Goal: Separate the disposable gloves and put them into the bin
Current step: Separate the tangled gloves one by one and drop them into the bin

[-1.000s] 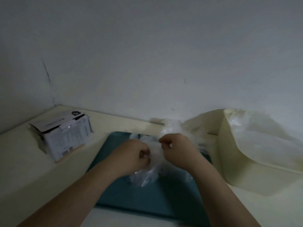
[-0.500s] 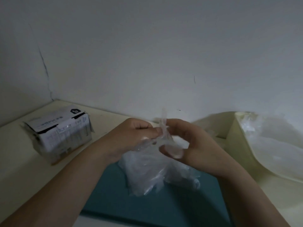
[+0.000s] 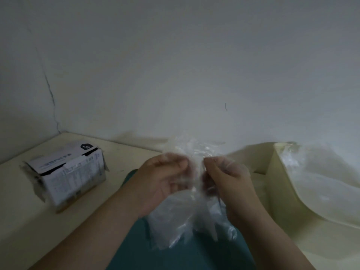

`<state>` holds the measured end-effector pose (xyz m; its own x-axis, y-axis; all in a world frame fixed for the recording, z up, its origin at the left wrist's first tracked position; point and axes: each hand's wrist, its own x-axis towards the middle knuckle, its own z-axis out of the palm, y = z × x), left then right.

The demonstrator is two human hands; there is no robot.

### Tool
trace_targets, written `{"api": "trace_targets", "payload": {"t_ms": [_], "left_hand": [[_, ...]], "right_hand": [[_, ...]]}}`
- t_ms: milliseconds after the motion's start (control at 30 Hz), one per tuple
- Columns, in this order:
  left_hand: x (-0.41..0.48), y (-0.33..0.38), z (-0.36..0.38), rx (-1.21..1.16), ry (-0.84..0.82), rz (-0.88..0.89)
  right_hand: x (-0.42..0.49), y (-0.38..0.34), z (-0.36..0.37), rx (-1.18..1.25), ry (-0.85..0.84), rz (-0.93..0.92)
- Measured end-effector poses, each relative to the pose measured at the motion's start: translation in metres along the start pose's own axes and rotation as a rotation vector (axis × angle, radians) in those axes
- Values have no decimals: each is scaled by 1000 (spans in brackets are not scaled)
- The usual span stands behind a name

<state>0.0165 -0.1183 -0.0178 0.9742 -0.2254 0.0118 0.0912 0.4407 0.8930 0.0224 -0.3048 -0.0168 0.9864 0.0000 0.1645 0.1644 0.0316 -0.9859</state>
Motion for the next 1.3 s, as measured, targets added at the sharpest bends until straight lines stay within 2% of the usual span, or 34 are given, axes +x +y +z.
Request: {"api": "trace_targets", "payload": {"t_ms": [100,200,267,333,400,467,500,567,633,733,833,867,900,933,1000,1033,1167,1300], "left_hand": [[4,12,-10,-175,105,72],[0,33,-27,-239,169,109],[-3,43,-33,-267,196,114],[-8,47,-37,-186,194,145],[-12,44,-36,-8,222,196],[-14,38,-28,76,161,164],[-16,35,-21,68,69,99],[-19,31,-9,129,-91,-4],[-19,25,-2,185,-154,10],[-16,21,-2,113,-168,51],[-5,20,-19,34,-53,-48],[-3,19,-26,136,-20,-65],[0,14,-34,352,-16,-54],[0,10,-41,664,-26,-24],[-2,1,-50,1233,-153,-31],[-2,-4,-51,1384,-209,-69],[1,-18,-47,1471,-266,-60],[2,-21,-55,1333,-195,-89]], "right_hand": [[3,3,-4,-27,63,93],[5,5,-9,40,51,180],[8,6,-11,104,144,212],[8,6,-11,94,264,139],[5,0,-10,-21,297,-66],[0,-9,-10,-156,159,-233],[-2,-13,-11,-212,45,-240],[-4,-18,-11,-232,-187,-138],[-6,-17,-9,-88,-354,23],[-8,-15,-5,114,-383,179],[-3,-6,-9,98,-310,269],[-2,-4,-9,51,-281,264],[0,-3,-11,-28,-253,233],[2,-3,-15,-133,-237,179],[3,-8,-20,-329,-253,69],[2,-11,-22,-390,-285,28],[4,-13,-29,-444,-357,-21],[7,-13,-36,-428,-424,-43]]}}
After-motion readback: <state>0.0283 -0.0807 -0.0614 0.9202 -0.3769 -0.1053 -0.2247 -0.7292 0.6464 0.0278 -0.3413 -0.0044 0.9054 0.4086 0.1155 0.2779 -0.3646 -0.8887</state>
